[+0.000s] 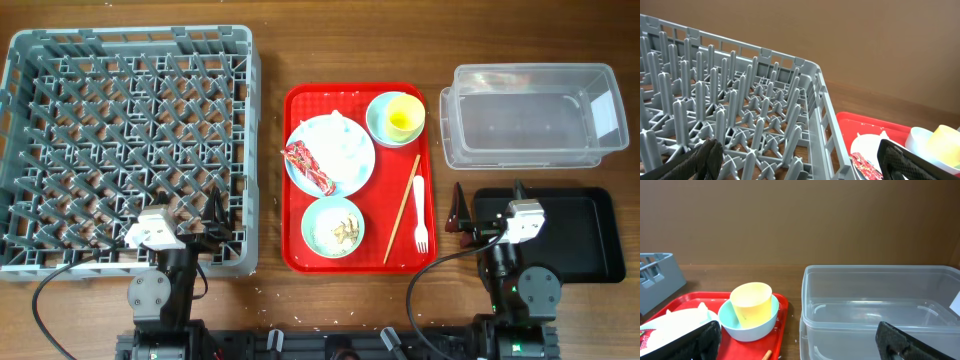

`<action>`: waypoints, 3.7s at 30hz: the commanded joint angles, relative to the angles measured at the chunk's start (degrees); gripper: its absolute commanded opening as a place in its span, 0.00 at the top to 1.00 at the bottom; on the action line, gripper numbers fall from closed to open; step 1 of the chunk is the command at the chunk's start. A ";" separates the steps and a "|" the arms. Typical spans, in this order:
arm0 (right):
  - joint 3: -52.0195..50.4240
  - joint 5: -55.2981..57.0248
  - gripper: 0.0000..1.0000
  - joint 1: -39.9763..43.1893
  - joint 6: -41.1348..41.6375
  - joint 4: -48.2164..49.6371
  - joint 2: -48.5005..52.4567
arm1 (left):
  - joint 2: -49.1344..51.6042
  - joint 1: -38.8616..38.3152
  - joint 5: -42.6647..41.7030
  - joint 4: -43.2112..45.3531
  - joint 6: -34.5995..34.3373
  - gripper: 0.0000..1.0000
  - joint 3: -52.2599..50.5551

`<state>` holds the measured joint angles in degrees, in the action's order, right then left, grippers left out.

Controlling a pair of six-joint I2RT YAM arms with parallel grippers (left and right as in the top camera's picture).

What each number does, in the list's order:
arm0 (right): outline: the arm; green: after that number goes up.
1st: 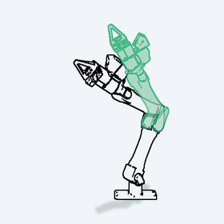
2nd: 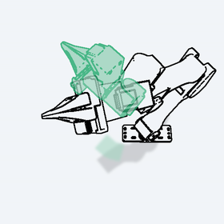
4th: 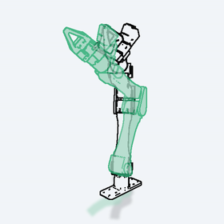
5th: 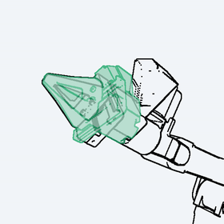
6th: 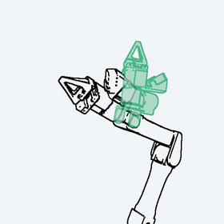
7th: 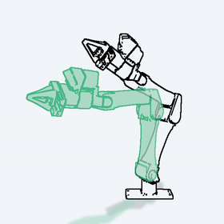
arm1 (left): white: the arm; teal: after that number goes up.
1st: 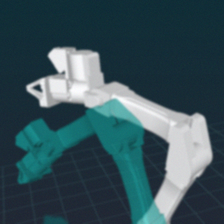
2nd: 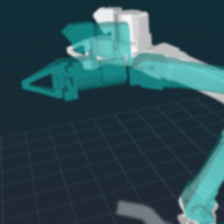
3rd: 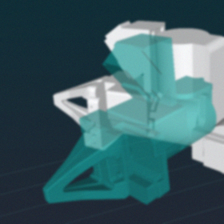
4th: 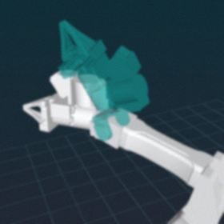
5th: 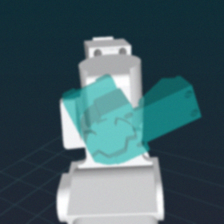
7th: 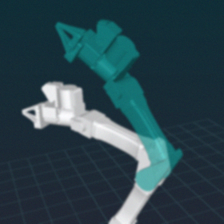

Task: Sort waste into correct bins and load items into the dishwasher rack

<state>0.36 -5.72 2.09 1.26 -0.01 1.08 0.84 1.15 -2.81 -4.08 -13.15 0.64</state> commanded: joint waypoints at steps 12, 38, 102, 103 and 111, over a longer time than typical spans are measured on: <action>-0.04 0.59 0.00 0.02 0.61 0.17 0.26 | 0.09 0.22 -20.83 27.26 -11.37 0.00 -0.09; -0.04 0.57 0.00 0.02 0.61 0.17 0.26 | 91.21 -32.35 -2.64 -51.04 -7.06 0.00 92.74; 98.31 -10.40 0.00 -30.64 15.96 -46.05 104.17 | 86.27 18.69 -2.45 -63.91 -17.33 0.00 92.67; 98.27 -12.24 0.00 -30.69 17.00 -45.72 107.08 | 86.27 18.69 -2.45 -63.91 -17.33 0.00 92.67; 97.11 -6.88 0.26 -30.14 27.45 -50.99 123.34 | 86.27 18.69 -2.45 -63.91 -17.33 0.00 92.67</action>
<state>97.84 -14.92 -28.29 25.76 -49.80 122.98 87.26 19.57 -5.43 -67.99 -29.93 92.75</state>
